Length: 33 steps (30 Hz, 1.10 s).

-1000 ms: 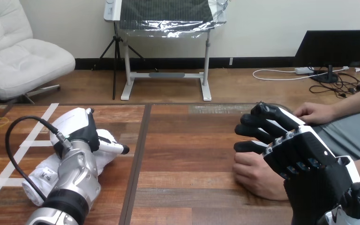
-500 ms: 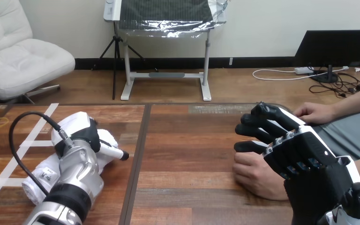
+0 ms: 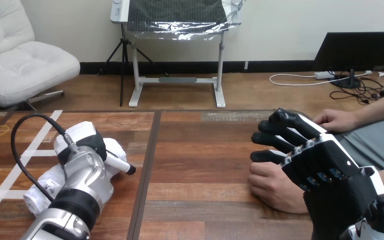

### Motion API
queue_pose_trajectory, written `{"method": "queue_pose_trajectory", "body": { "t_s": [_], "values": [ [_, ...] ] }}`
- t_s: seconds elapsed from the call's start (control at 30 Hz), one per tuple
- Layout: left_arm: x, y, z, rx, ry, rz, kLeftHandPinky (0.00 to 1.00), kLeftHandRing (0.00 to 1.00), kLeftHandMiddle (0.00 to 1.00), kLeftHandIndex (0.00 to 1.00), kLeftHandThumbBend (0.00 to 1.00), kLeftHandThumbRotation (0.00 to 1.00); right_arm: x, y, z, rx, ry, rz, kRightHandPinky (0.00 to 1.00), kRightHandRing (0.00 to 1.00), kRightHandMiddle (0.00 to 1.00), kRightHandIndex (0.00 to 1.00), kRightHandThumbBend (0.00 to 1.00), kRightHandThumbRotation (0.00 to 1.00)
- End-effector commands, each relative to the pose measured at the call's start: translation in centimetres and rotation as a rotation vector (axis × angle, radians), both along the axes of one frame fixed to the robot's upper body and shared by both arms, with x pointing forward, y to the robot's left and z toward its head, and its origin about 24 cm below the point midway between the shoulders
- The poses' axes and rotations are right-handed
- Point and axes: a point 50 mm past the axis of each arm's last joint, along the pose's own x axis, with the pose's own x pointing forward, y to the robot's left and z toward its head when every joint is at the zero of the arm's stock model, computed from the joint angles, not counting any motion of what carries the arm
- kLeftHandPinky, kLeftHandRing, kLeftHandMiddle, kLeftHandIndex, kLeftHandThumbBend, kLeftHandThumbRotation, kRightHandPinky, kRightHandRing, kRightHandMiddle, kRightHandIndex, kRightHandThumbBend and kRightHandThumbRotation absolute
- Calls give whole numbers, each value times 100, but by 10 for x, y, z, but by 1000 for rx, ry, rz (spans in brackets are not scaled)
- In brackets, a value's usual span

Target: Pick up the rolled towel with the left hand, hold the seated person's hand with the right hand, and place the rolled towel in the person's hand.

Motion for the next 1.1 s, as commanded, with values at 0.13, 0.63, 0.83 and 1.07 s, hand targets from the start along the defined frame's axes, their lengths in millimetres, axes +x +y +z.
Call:
{"method": "queue_pose_trajectory", "body": {
  "t_s": [0.13, 0.63, 0.83, 1.07],
  "values": [
    [18, -9, 29, 38, -74, -30, 63, 76, 79, 77, 91, 32, 3, -2, 13, -5, -75, -4, 68, 77, 79, 80, 88, 100],
    [18, -10, 29, 96, -59, -43, 65, 77, 79, 76, 90, 33, 3, -2, 13, -7, -77, -4, 67, 77, 79, 80, 88, 100],
    [17, -10, 27, 122, -55, -41, 66, 79, 81, 77, 90, 33, 3, -3, 14, -7, -75, -6, 67, 77, 79, 80, 88, 100],
    [17, -10, 25, 137, -61, -33, 60, 75, 78, 73, 89, 29, 3, -3, 14, -10, -83, -13, 67, 77, 79, 79, 88, 100]
  ]
}}
